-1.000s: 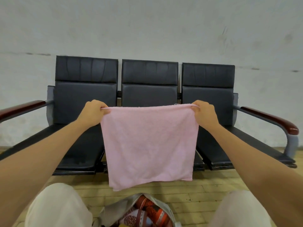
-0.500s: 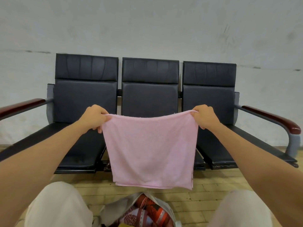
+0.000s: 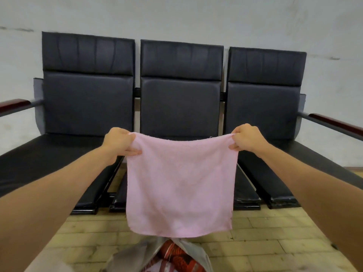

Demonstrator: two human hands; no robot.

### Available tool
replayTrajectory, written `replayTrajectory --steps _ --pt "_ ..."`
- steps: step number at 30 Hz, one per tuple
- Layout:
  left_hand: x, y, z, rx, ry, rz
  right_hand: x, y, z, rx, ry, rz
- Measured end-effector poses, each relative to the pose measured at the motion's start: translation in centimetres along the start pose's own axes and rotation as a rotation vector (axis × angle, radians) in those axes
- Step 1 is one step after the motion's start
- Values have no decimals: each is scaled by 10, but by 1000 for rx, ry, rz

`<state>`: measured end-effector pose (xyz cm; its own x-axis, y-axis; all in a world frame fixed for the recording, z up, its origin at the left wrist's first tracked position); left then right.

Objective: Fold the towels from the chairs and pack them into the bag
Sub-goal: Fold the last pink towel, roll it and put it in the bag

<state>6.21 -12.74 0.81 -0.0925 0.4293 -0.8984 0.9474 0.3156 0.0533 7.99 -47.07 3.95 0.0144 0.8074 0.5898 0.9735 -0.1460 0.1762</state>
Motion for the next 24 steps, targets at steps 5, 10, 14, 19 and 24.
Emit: replayTrajectory --steps 5,10,14,19,24 --pt "32 14 42 -146 58 257 -29 1 57 -169 -10 -127" --pt "106 -5 78 327 512 216 -81 -23 111 262 -256 -139" --pt "140 -26 87 627 847 332 -93 -38 132 434 -427 -204" --pt "134 -20 83 714 925 290 -88 -39 134 479 -420 -184" --pt "143 20 75 676 995 254 -83 -16 149 520 -370 -189"
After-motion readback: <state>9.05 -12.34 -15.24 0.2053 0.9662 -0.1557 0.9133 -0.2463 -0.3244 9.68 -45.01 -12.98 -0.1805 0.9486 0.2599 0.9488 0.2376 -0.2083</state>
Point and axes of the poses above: each hand's wrist, its own y-axis towards the middle knuckle, its own z-axis out of the palm, x = y × z, the point moved 1 cm from there along y, towards the middle knuckle, and after that the axes turned 3 degrees about y, right-handed, at the moved point
